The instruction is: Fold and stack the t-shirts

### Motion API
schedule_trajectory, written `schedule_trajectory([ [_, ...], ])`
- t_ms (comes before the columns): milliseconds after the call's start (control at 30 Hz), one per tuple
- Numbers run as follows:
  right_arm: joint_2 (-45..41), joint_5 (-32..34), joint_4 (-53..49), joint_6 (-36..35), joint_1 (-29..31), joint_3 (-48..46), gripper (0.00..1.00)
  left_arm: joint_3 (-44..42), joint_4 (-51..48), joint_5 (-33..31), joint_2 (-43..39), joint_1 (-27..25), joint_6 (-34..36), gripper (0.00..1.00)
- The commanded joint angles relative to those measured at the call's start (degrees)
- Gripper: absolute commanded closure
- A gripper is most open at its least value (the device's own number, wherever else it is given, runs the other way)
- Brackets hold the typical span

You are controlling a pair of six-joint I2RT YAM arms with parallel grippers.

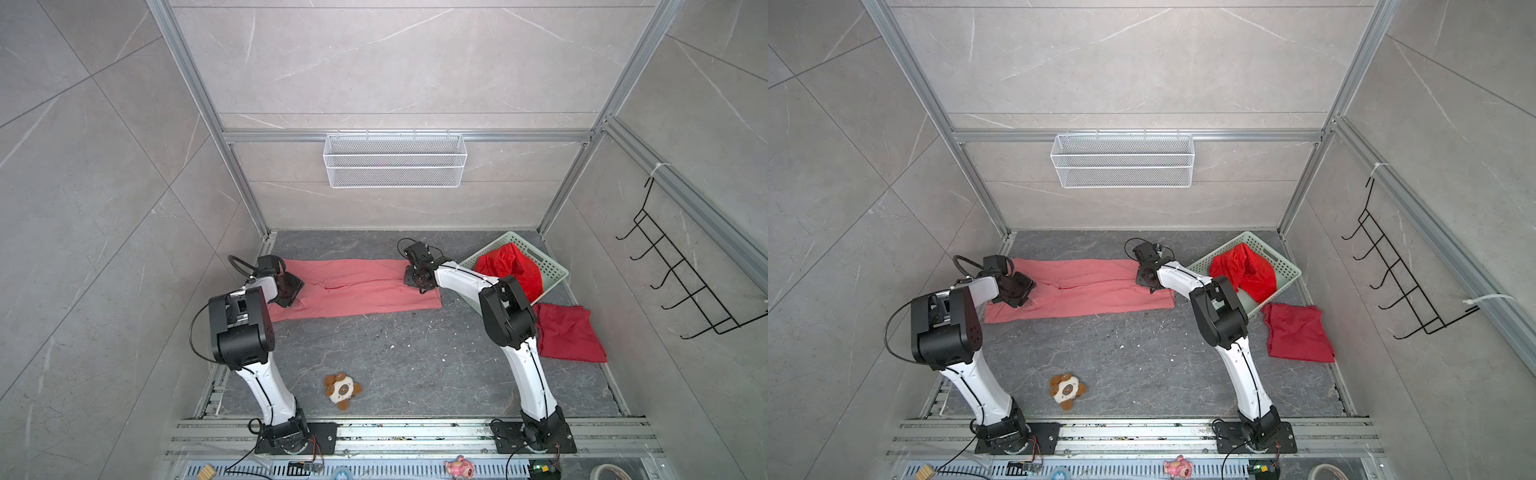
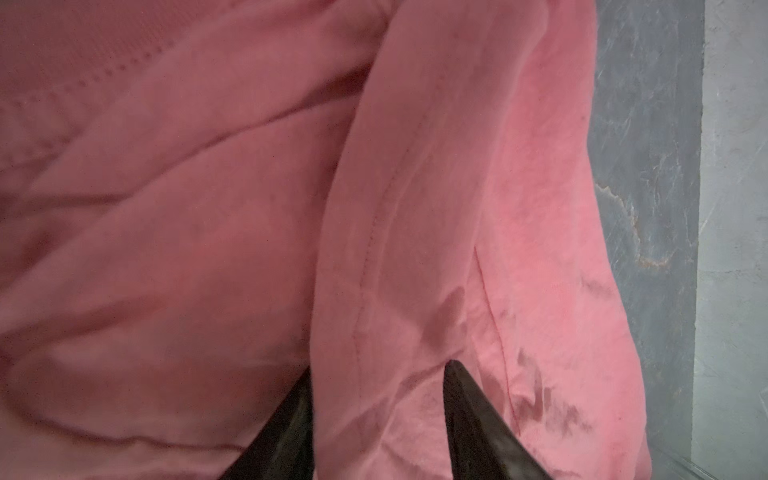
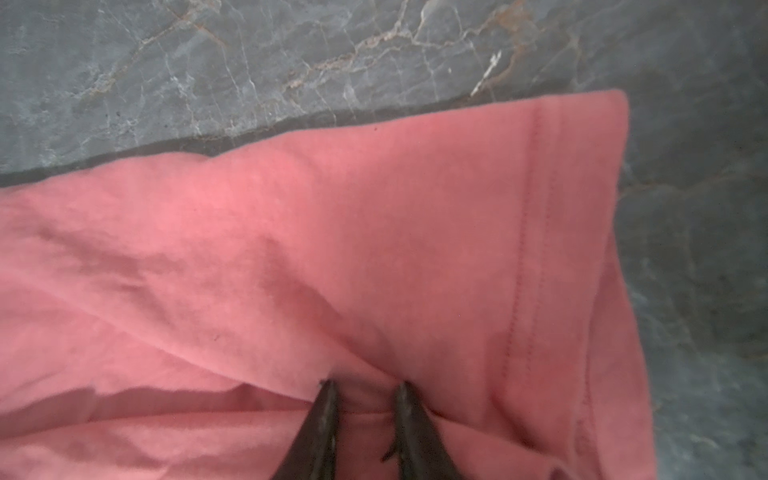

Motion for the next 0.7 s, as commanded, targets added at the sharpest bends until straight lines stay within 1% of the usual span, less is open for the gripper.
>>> schedule_trajectory([
  [0, -2.34, -4.78, -4.24, 3.3, 0.06, -8.71, 0.73, 5.84, -2.1, 4.43, 5.11, -0.51, 2.88, 0.5],
  [67, -5.82, -5.51, -2.91, 4.89, 0.46, -14.3, 0.73, 10.24, -2.29, 6.83, 8.24, -1.41, 3.05, 0.5],
  [133, -10.1, -6.67, -0.67, 6.78, 1.07, -21.61, 0.73, 15.17, -2.34, 9.14, 11.67, -3.21, 3.23, 0.51],
  [200, -13.17, -7.91, 0.52, 8.05, 2.14, -26.94, 0.73, 20.62, -2.58, 11.23, 15.27, -5.32, 3.17, 0.51],
  [300, -16.51, -8.57, -0.26, 8.73, 4.9, -32.33, 0.71, 29.84, -3.82, 13.43, 21.11, -8.87, 2.43, 0.51],
  [333, -17.39, -8.82, -1.23, 8.78, 6.2, -33.5, 0.71, 32.94, -4.09, 13.99, 23.8, -10.04, 1.93, 0.51],
  [433, -19.7, -9.17, -4.06, 8.3, 9.65, -36.17, 0.71, 40.12, -3.96, 15.13, 28.42, -12.78, 0.19, 0.51],
  [600, -22.41, -11.57, -6.65, 8.03, 14.04, -39.76, 0.7, 48.65, -3.55, 17.26, 33.89, -16.27, -1.53, 0.51],
  [667, -23.26, -11.34, -8.17, 7.97, 15.16, -40.35, 0.69, 50.95, -3.39, 17.94, 35.33, -17.26, -1.92, 0.51],
])
